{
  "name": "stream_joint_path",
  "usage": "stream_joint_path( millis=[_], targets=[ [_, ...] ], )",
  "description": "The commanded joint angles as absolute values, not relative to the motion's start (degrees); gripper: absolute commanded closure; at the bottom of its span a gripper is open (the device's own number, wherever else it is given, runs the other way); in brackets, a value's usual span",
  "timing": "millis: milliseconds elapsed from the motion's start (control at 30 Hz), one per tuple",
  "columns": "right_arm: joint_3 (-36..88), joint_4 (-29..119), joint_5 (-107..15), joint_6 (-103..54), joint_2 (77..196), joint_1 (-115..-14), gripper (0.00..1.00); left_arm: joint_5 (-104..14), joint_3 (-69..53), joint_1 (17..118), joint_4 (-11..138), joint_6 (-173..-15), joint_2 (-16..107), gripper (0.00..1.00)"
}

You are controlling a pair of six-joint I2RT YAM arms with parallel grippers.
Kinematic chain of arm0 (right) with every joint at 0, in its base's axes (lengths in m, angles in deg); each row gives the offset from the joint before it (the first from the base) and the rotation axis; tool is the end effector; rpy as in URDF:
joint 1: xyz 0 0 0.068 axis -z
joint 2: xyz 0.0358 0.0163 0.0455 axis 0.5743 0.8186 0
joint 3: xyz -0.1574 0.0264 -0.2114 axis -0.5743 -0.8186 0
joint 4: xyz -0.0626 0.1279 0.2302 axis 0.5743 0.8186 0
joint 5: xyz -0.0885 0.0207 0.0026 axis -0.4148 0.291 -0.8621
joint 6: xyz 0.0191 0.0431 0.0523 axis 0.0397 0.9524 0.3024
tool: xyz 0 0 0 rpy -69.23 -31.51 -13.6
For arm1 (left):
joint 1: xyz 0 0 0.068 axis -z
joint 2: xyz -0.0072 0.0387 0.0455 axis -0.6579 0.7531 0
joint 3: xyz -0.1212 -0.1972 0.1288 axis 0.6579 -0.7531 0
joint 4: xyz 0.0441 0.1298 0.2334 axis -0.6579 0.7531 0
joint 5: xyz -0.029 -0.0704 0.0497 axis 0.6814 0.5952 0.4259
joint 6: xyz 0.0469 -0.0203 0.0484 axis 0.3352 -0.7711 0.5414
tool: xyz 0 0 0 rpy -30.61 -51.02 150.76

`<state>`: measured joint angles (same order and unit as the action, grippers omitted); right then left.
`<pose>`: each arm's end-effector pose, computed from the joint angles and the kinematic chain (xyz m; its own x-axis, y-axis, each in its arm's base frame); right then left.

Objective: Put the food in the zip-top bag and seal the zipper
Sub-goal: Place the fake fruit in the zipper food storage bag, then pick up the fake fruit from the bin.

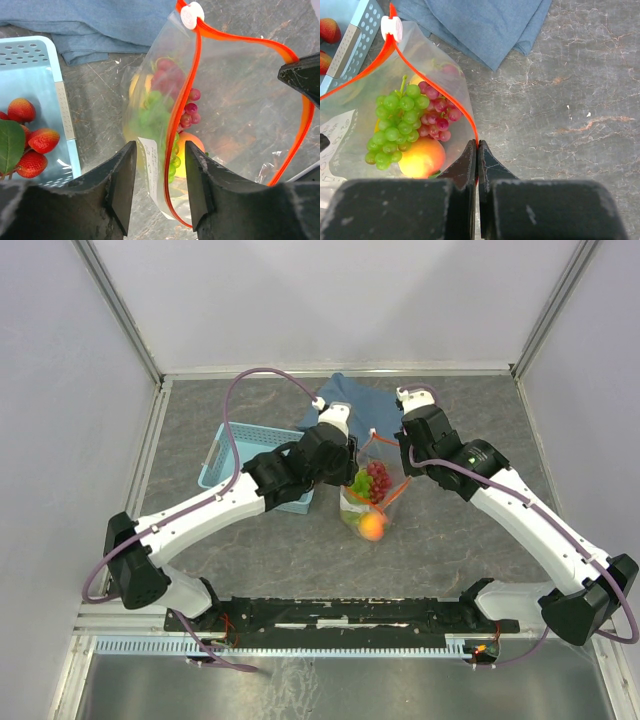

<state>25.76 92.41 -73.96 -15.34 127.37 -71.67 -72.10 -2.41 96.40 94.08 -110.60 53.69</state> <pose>0.2378 0.1515 0.3425 -0.6393 -0.1505 -0.7541 -0.1863 0.9818 -0.0380 0.2193 -0.2837 0.3260 -0.5872 0.0505 -0.8079 0.3934 0.8901 -0.2302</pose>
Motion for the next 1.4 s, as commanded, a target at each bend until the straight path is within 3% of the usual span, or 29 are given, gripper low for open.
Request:
stream_joint_path(
  millis=[0,467,967,1367],
  targets=[
    [27.2,89.0,-74.7,-15.6,126.3,-71.5,0.99,-69.6,-0.8,94.1,95.1,-108.7,49.6,0.44],
    [24.6,85.8,-73.4,-15.4,126.1,-71.5,0.99,-66.1,-15.1,79.1,102.4,-113.1,39.0,0.34],
    [22.8,84.4,-72.3,-15.5,125.4,-71.5,0.99,-52.6,-21.0,62.6,95.3,-111.0,49.0,0.35],
    [21.7,82.9,-71.8,-15.9,125.7,-71.6,0.99,-46.7,-25.8,59.7,89.3,-113.5,57.8,0.41]
  ],
)
